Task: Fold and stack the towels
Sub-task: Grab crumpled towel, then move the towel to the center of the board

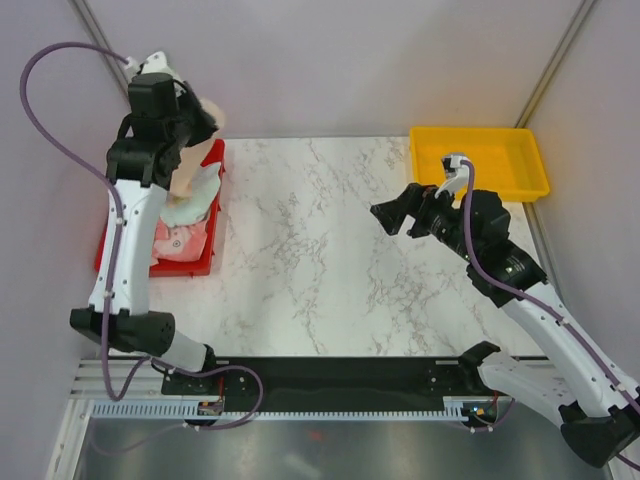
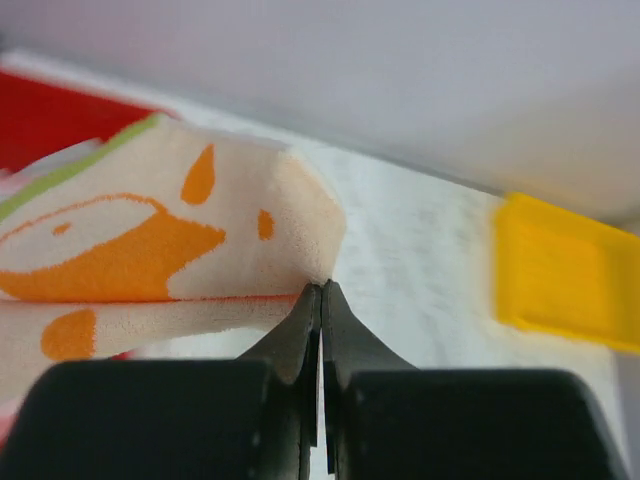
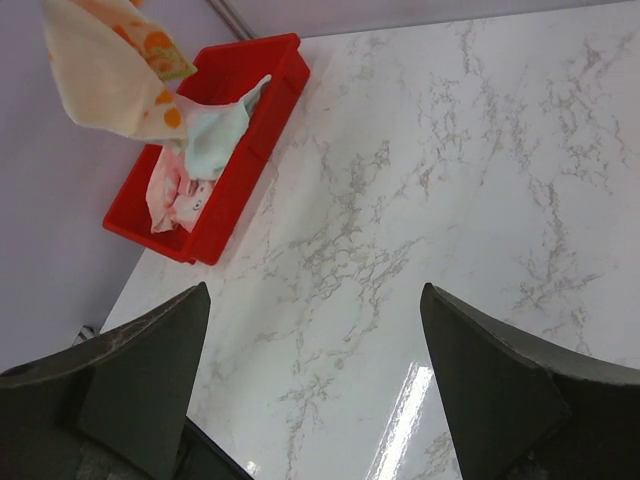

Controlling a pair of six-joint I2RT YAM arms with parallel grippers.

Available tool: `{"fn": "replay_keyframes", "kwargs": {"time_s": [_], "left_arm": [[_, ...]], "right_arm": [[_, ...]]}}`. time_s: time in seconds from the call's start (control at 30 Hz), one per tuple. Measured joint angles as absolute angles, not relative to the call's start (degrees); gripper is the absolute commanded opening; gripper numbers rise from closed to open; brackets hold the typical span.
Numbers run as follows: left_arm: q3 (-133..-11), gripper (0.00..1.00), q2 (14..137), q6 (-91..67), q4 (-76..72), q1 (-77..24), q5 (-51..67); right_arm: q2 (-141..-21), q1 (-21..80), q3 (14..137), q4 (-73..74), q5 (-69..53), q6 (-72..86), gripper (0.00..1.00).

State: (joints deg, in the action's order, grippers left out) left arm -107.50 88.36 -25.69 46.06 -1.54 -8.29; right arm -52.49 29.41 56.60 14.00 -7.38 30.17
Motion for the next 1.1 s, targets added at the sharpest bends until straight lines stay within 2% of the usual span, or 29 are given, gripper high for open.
{"fn": "replay_keyframes", "kwargs": {"time_s": [0.1, 0.2, 0.3, 0.4, 0.5, 0.6, 0.63, 0.67, 0.73, 0.77, 0.8, 0.83, 0.97, 1.1], "left_arm": [[-112.0, 0.02, 82.8, -25.9, 43.7, -12.8, 0.0], [-106.7, 0.02, 75.6, -27.3, 40.1, -19.2, 7.1], [-92.1, 0.02, 68.3, -28.5, 35.9, -23.8, 10.7], [-75.6, 0.02, 67.0, -30.2, 32.2, -26.9, 12.5], [-61.1, 0.02, 72.1, -32.3, 29.8, -28.8, 12.4], [-51.8, 0.02, 77.2, -33.6, 30.0, -29.0, 11.7], [-50.0, 0.04, 78.2, -33.8, 30.3, -29.0, 11.4], [-49.0, 0.24, 79.2, -34.0, 30.4, -29.0, 11.0], [-48.7, 0.45, 80.4, -34.3, 30.2, -29.0, 10.2], [-48.8, 0.61, 80.5, -34.3, 30.2, -29.0, 9.5], [-49.1, 0.66, 80.5, -34.1, 30.3, -29.0, 8.5], [-49.9, 0.66, 80.5, -34.0, 30.7, -29.2, 7.1], [-56.2, 0.66, 80.5, -33.6, 31.7, -31.9, 3.3], [-64.1, 0.66, 80.5, -33.5, 30.0, -41.1, 1.5]], "right_arm": [[-52.2, 29.4, 58.8, 16.4, -3.2, 30.0, 0.95], [-51.4, 29.4, 61.8, 18.6, 0.6, 29.6, 0.94], [-49.6, 29.4, 62.5, 19.8, 2.4, 29.1, 0.94], [-47.2, 29.4, 60.4, 20.9, 4.1, 29.3, 0.93], [-45.6, 29.4, 55.3, 21.9, 5.8, 30.0, 0.91], [-46.7, 29.4, 50.5, 22.7, 7.5, 30.8, 0.89], [-47.8, 29.4, 49.3, 23.2, 7.9, 31.0, 0.89], [-49.5, 29.4, 48.3, 23.4, 8.4, 31.1, 0.88], [-53.2, 29.4, 47.5, 23.9, 9.2, 31.0, 0.87], [-55.2, 29.4, 47.4, 23.9, 9.5, 30.7, 0.85], [-57.1, 29.4, 47.4, 23.3, 9.6, 30.3, 0.83], [-58.7, 29.4, 47.5, 22.6, 9.6, 30.1, 0.77], [-68.0, 29.1, 48.6, 20.6, 9.6, 30.5, 0.68], [-75.6, 28.1, 49.1, 17.8, 7.9, 31.8, 0.56]]}}
